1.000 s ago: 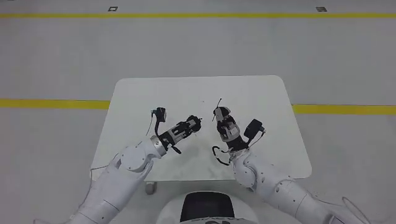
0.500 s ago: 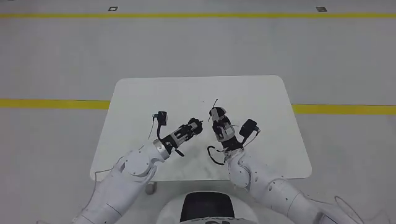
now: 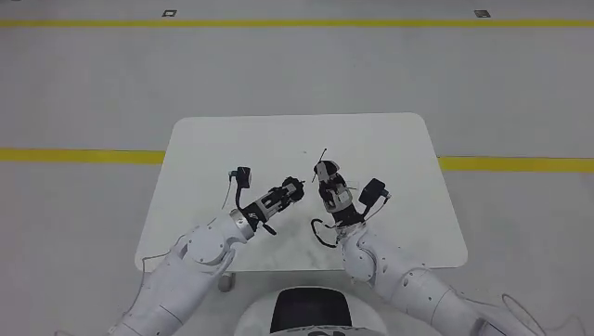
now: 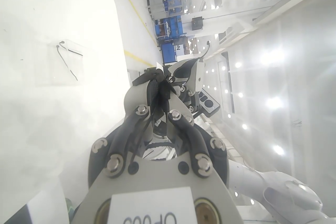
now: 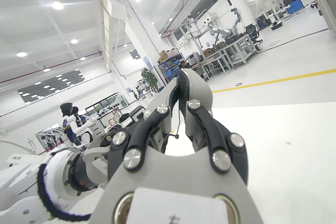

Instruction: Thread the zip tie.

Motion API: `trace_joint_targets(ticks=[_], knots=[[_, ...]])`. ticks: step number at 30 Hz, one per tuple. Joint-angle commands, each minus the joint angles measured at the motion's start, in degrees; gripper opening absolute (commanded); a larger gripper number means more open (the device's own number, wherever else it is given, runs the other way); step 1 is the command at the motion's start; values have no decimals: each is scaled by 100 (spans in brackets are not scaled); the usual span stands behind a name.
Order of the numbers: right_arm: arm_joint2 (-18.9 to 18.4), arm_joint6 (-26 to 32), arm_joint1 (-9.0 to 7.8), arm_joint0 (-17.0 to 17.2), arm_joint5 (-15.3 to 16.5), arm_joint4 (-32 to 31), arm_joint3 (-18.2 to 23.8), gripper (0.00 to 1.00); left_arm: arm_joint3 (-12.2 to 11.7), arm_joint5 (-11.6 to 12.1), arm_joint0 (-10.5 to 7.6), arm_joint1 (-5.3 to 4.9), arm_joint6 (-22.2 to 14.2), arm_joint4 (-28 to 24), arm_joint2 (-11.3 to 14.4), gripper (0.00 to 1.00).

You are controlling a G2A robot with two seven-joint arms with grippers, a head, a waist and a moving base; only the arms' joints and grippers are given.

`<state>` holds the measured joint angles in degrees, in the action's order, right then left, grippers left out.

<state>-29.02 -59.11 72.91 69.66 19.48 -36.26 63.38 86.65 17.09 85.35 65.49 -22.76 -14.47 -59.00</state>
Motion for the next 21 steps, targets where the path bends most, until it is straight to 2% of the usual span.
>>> trace_joint_targets(ticks=[1, 6, 11, 21], knots=[[0, 0, 0, 0, 0, 0, 0, 0, 0, 0, 0, 0, 0, 0, 0, 0], [0, 0, 0, 0, 0, 0, 0, 0, 0, 0, 0, 0, 0, 0, 0, 0], [-172, 271, 30, 138, -42, 15, 143, 0, 0, 0, 0, 0, 0, 0, 0, 0], [-376, 261, 156, 299, 0, -105, 129, 0, 0, 0, 0, 0, 0, 0, 0, 0]])
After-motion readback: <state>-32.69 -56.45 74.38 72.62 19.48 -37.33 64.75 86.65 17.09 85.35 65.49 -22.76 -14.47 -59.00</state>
